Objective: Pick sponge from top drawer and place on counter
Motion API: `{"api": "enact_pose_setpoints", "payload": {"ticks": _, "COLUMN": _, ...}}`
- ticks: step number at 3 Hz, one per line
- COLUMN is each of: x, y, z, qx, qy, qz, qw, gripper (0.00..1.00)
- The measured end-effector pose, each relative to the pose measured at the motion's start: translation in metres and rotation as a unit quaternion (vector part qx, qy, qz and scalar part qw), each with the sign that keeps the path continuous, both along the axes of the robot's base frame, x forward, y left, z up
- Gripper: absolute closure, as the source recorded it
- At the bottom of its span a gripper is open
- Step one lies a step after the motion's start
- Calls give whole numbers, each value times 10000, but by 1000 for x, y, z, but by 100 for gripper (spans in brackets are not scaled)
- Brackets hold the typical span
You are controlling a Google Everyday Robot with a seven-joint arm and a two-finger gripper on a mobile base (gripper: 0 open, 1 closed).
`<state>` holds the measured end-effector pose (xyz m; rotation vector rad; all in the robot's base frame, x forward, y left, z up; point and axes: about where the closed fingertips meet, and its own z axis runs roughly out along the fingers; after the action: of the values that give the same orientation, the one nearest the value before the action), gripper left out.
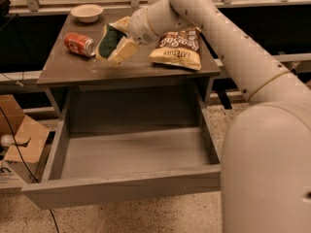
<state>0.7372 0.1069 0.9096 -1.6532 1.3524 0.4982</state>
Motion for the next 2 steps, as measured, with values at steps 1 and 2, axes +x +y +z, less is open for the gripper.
{"api": "enact_pose_setpoints", "payload": {"ticks": 1, "x": 22, "y": 14, "z": -3, "qx": -79, "qy": -8, "qz": 90, "qw": 9999, "gripper": 97}}
{"api": "enact_pose_setpoints", "payload": {"ticks": 2, "x": 44, "y": 18, "z": -17, "qx": -180, "qy": 70, "qz": 96, "qw": 9998, "gripper": 79}}
